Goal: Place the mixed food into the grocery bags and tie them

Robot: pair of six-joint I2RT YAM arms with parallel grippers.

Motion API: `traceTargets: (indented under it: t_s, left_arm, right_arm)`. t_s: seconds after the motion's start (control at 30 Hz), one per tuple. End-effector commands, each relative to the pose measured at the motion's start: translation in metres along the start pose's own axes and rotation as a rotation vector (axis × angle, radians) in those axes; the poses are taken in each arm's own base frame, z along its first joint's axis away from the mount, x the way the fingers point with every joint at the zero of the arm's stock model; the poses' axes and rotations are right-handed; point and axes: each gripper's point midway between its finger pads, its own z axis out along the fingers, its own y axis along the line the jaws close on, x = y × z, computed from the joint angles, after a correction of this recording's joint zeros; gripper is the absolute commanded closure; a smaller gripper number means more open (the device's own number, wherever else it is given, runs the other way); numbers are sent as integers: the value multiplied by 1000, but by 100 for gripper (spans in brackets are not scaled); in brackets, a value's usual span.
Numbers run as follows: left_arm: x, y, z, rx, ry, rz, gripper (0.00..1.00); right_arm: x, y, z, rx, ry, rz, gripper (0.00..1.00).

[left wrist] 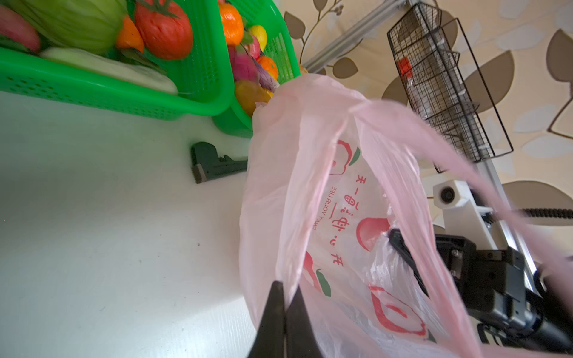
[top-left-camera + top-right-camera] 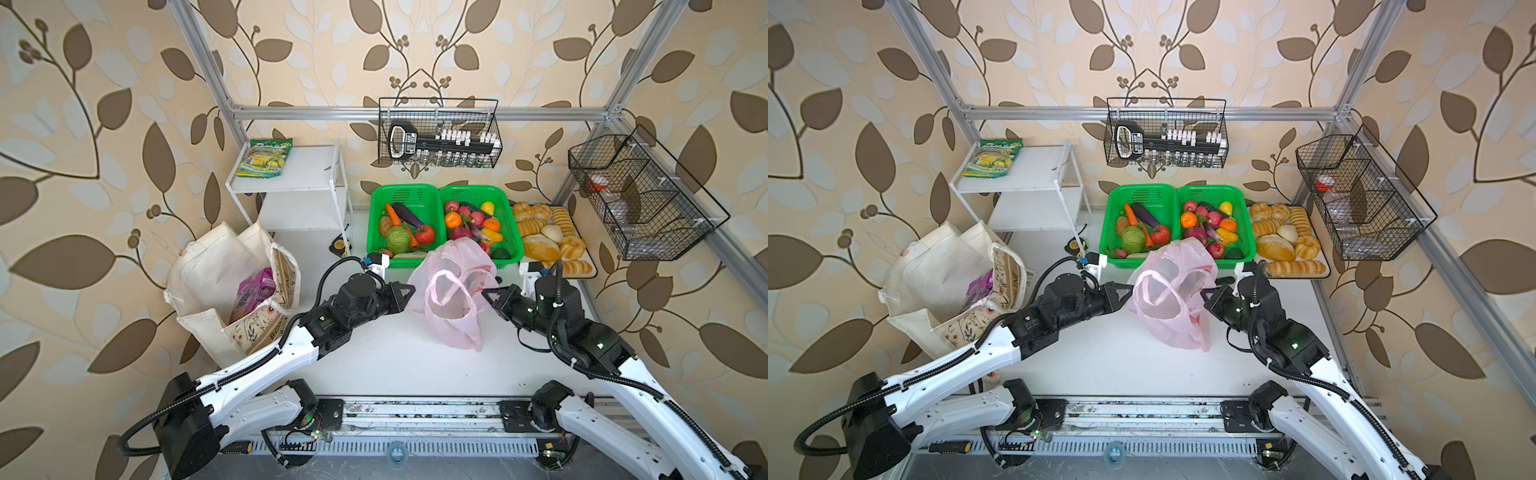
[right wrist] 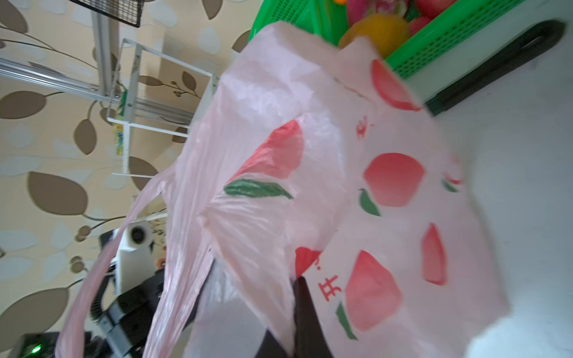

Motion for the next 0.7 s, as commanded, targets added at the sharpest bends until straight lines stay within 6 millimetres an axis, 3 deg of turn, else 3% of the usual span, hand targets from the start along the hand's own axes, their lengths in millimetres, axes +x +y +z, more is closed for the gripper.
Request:
traceTargets:
  t_s: [0.0,0.2,0.33,0.4,0.43,0.47,0.5,0.57,0.67]
  left_arm:
    - [-15,13,-14,-96,-88,39,100]
    - [-8,4,-6,-71,-21,53,100]
    - [-9,9,-4,-118,-11,55,100]
    - [-10,1,-4,-93,0,79,100]
    - [-10,-8,-5,-57,11,109,90]
    - [-9,-21,-5,-1,27,154,69]
    - [-8,-31,-6,44,39,196,55]
    - [-6,-54,-11,142,65,299,41]
    - [-9,-67,-20,202,29,447,29]
  right_arm:
    - [-8,-33,-21,181,-47,-97,100]
    - [-6,-9,-24,143,36,-152,100]
    - [-16,3,-39,185,39,-220,100]
    - [-20,7,-47,196,37,-252,100]
    - [-21,9,-50,195,45,-266,100]
    - [-18,11,-50,187,63,-280,100]
    - [-17,13,-50,178,74,-285,100]
    - [-11,18,-46,134,98,-283,100]
    - [-3,23,-36,75,121,-266,100]
